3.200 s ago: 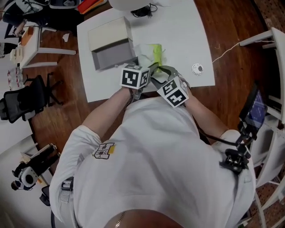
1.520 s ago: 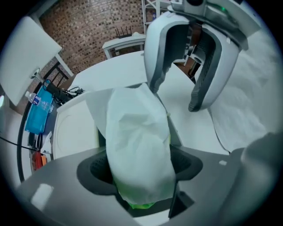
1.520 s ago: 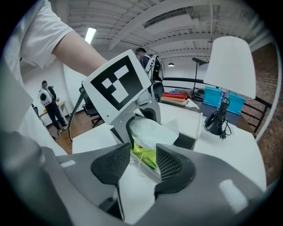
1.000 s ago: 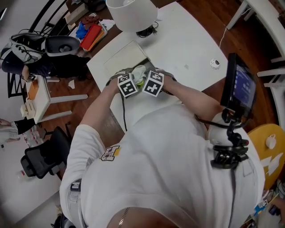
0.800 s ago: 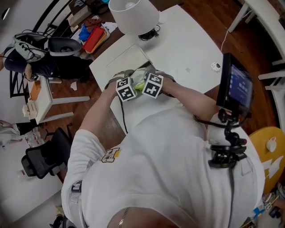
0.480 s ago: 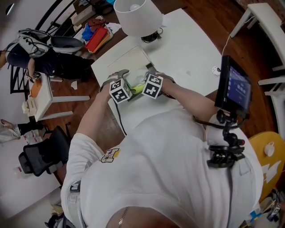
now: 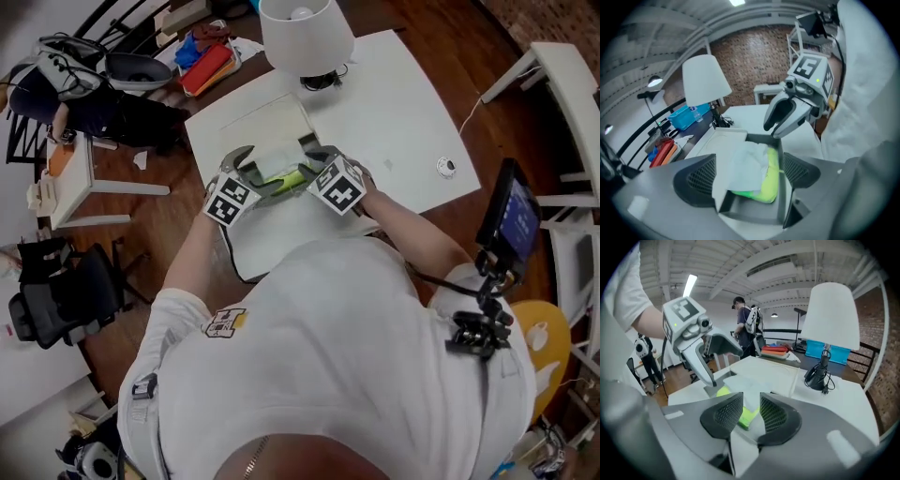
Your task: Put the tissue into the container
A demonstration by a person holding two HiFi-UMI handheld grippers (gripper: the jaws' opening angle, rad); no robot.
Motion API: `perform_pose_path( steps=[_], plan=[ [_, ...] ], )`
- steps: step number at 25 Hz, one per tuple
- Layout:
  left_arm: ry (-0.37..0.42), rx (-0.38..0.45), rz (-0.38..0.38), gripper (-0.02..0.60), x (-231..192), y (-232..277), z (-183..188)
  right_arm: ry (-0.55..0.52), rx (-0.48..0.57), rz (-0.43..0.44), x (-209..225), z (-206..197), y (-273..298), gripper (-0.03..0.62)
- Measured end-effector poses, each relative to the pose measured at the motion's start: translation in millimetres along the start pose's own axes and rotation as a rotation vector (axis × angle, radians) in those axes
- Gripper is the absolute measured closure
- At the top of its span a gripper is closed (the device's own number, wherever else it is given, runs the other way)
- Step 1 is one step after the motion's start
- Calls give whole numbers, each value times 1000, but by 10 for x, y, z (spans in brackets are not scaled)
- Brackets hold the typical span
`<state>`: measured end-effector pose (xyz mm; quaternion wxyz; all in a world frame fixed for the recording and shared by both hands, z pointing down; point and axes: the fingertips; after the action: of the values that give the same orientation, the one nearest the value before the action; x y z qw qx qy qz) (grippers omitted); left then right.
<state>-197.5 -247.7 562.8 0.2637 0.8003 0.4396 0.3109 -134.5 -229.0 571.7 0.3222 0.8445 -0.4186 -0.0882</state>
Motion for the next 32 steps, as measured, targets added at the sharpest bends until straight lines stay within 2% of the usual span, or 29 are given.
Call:
perform_pose_path(
  steps=[4,7,9,12,17,19,22,25,32],
  plan=[
    [-296,158,90,213,122,-173,129,15,96,17,-51,56,-349,493],
    [-533,234,140,278,323,-294,184,40,124,33,-109,-86,-594,503],
    [-661,244,162,335,499,-343,176,45,123,42,-124,-245,-719,514],
    [-782,210,162,410,891,-360,111,49,112,74,-180,-501,-863,540],
    [-887,110,224,556,1600,-311,-25,43,61,141,-312,-1048,-1027,580],
    [-919,85,237,581,1860,-296,-41,42,38,171,-397,-1240,-1081,588],
    [-940,63,226,581,2185,-323,-35,16,13,199,-568,-1395,-1147,592],
    [-943,68,180,581,2484,-362,-16,-14,3,207,-740,-1459,-1204,594],
    [-887,111,65,581,2977,-492,-29,-32,-25,110,-977,-1602,-1347,594]
  ],
)
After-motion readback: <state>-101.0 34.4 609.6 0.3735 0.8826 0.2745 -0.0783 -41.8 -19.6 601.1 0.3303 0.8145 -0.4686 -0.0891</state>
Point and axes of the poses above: the fingertips, and each gripper's own axes: y forward along the fingers, x to its right, z out of its top, and after that the axes turned 7 degrees about z, right-handed
